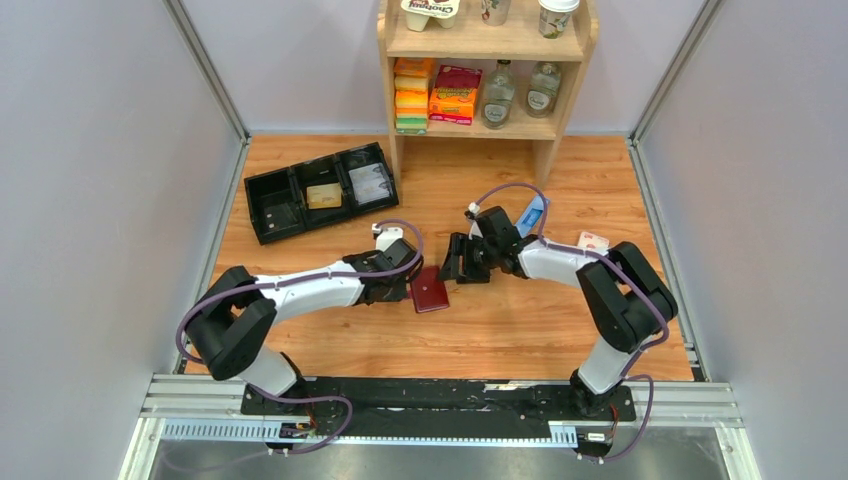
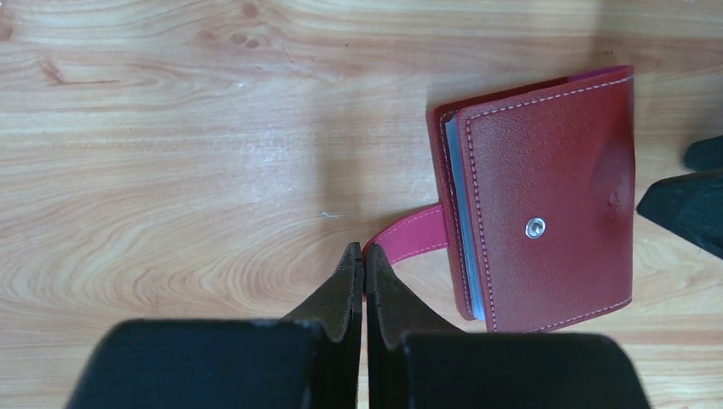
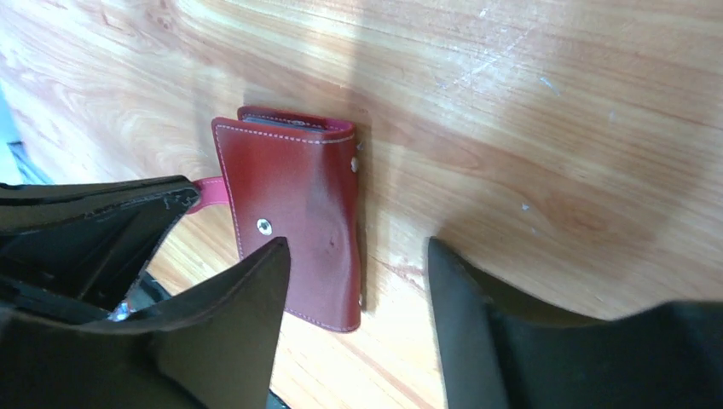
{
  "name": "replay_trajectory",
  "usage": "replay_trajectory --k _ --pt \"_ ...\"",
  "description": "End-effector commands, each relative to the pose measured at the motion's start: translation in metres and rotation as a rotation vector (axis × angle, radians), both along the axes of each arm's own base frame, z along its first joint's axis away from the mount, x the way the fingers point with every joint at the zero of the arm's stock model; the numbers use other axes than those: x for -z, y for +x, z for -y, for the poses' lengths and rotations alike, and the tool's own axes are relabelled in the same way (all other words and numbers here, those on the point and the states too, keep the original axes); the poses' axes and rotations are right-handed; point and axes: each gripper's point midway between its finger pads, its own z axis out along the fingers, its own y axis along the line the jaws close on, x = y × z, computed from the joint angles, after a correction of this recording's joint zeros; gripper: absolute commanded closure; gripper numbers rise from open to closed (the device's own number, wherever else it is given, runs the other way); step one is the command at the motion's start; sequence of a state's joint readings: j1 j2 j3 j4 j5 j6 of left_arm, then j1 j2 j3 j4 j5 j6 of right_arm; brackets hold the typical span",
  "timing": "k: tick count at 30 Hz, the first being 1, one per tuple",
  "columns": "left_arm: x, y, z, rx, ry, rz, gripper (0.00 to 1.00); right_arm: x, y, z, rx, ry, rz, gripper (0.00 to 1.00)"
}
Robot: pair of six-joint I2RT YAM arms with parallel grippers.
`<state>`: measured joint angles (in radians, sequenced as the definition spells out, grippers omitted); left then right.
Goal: Take the credit cards out of the card holder
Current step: Open the card holder at the center of the board.
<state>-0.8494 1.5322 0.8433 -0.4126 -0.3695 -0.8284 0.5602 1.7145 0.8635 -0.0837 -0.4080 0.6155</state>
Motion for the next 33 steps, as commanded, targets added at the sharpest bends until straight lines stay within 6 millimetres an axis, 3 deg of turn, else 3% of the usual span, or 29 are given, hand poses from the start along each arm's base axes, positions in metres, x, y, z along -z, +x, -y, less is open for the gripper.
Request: replay_trajectory --k 1,5,11,21,27,33 --pt "-0.021 0.003 0.008 -0.050 -0.145 0.073 1.00 -0.017 0.004 0.015 -0.001 -0.167 0.094 0.32" --pt "-0.017 -0.008 0.004 -0.097 -0.241 0.078 1.00 -0.035 0.001 0.012 -0.036 -0.265 0.185 0.16" --pt "-0.021 -0.014 0.009 -0.134 -0.380 0.108 1.00 -0.039 -0.009 -0.007 -0.129 -0.424 0.286 0.00" --pt "-0.008 -0.023 -0.002 -0.210 -0.444 0.108 1.00 -0.022 -0.023 -0.049 -0.281 -0.506 0.318 0.00" --pt "-0.009 -0.024 -0.006 -0.216 -0.438 0.114 1.00 -0.007 -0.016 -0.042 -0.280 -0.600 0.327 0.00" --pt "-0.003 -0.031 -0.016 -0.206 -0.384 0.095 1.00 -0.025 -0.009 -0.032 -0.238 -0.575 0.332 0.00"
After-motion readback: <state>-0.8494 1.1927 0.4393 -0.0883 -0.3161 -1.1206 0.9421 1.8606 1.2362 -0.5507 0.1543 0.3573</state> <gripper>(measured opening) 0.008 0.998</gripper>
